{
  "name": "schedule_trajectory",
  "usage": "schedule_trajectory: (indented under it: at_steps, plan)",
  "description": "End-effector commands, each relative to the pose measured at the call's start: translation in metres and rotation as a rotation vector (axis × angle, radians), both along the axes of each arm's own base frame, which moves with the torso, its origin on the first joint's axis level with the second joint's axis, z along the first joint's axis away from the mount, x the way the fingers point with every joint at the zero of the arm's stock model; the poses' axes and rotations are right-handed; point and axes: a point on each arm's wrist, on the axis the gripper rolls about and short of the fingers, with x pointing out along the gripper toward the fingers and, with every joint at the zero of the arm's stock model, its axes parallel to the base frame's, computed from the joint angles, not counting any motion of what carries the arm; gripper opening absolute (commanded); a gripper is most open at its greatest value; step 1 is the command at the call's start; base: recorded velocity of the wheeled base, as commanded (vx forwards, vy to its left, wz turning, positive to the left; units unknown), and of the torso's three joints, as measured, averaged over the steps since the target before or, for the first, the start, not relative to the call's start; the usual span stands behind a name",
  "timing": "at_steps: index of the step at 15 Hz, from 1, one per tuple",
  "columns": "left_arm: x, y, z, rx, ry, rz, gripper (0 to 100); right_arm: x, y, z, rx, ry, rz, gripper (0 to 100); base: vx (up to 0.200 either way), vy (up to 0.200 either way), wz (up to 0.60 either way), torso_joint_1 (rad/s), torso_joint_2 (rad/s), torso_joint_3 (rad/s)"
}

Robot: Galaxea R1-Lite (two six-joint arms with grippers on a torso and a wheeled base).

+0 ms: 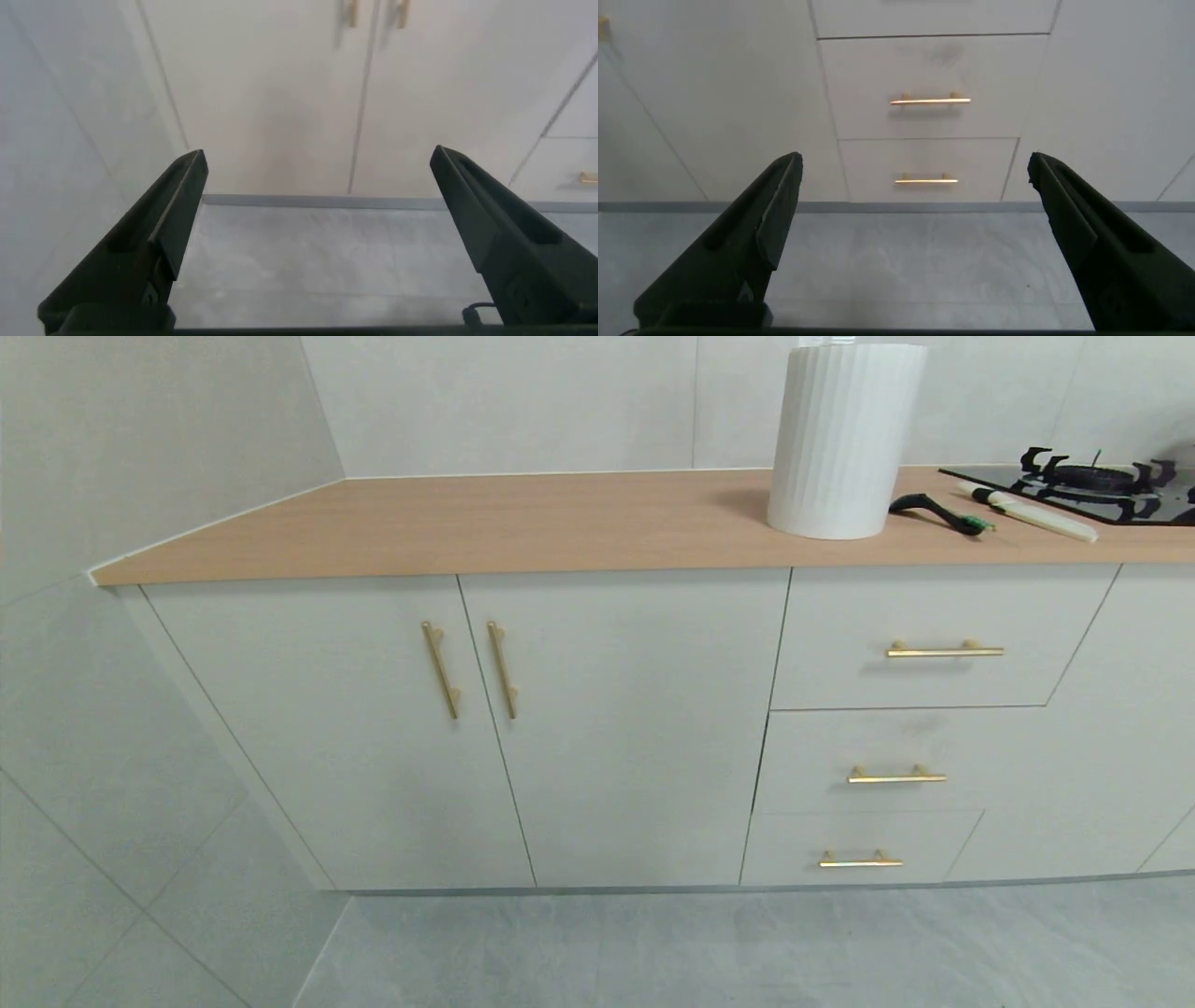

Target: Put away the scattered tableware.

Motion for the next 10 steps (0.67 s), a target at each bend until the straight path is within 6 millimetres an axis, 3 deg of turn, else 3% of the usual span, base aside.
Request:
schedule_trajectory:
  at_steps: [1, 5, 10]
  plan:
    - [0.0001, 0.0000, 0.0000, 0.000, 0.001, 0.001, 100, 0.0000, 0.0000, 0.0000, 0.000, 0.000, 0.000, 100, 0.000, -0.200, 0.00, 0.007, 0.01, -0.002]
    - [0.0001, 0.0000, 0.0000, -0.002, 0.001, 0.001, 100, 0.0000, 0.0000, 0.0001, 0.002, -0.001, 0.000, 100, 0.000, -0.200, 0.00, 0.001, 0.00, 0.001]
    - [0.0001, 0.0000, 0.0000, -0.002, 0.001, 0.001, 100, 0.0000, 0.0000, 0.0000, 0.002, 0.000, 0.000, 100, 0.000, 0.000, 0.00, 0.000, 0.00, 0.000]
